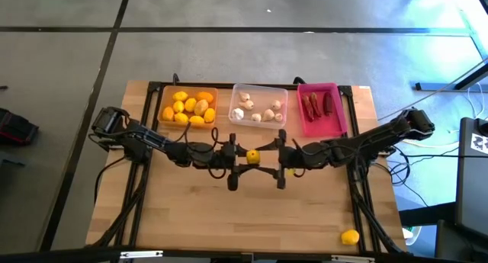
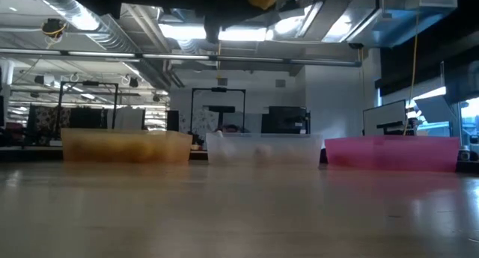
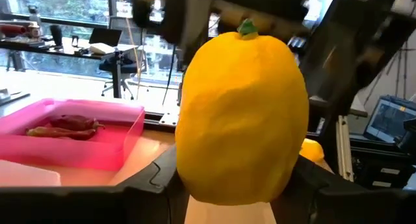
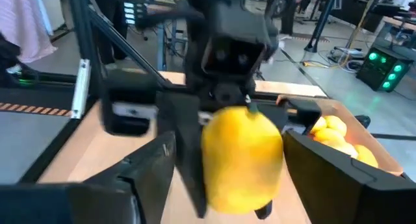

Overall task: Sort produce into baskets
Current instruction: Put the yellow lemon into the orange bin

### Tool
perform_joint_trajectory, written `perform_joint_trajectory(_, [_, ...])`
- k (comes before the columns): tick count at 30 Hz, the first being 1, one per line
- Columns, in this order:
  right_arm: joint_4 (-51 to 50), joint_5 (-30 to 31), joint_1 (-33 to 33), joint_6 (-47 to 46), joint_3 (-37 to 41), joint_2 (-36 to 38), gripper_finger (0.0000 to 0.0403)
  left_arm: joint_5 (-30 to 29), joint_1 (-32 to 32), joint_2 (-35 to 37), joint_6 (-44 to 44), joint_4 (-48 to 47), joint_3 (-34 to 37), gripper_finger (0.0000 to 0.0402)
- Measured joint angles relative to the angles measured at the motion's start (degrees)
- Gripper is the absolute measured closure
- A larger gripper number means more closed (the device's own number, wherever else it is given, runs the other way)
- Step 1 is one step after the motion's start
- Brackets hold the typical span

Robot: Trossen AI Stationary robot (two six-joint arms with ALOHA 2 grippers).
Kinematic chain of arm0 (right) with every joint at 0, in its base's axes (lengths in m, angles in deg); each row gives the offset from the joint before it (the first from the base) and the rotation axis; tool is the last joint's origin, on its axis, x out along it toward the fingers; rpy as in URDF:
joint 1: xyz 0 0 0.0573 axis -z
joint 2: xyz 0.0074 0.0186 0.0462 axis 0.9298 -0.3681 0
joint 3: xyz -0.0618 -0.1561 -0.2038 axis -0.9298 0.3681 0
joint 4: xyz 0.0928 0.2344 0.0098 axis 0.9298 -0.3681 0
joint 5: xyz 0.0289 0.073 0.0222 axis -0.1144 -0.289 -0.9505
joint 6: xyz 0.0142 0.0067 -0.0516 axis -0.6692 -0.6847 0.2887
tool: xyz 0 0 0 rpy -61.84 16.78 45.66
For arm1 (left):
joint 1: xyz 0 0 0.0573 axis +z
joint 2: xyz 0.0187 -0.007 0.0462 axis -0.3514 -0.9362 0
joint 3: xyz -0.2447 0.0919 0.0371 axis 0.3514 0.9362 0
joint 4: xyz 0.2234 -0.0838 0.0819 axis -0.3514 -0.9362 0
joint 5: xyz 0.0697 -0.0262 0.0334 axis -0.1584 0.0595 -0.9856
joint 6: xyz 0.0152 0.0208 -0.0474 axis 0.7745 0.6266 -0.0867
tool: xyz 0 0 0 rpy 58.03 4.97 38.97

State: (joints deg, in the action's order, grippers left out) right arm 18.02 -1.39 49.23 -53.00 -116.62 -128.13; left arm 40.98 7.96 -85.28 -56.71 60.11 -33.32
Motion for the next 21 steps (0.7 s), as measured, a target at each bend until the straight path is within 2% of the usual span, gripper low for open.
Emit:
perform_joint_trajectory(6, [-8.31, 0.39, -2.32, -1.40, -0.02, 5.45, 0.0121, -7.51, 0.06, 0.00, -1.24, -4.29, 0.02, 0.0244])
perform_joint_trajectory(10, [-13.84, 0.50, -4.06, -3.59, -0.02, 6.68, 0.0121, -12.04, 1.16, 0.70, -3.23, -10.47, 0.02, 0.0244])
perform_joint_trajectory(15, [-17.70, 0.45, -5.29, -5.62, -0.02, 5.14, 0.0121, -16.87, 4.43, 4.25, -9.35, -24.20, 0.02, 0.0244])
perform_joint_trajectory(21, [-18.66, 0.49, -5.23, -6.16, -0.02, 1.70, 0.0121, -17.63, 10.77, 10.96, -17.66, -44.78, 0.02, 0.0244])
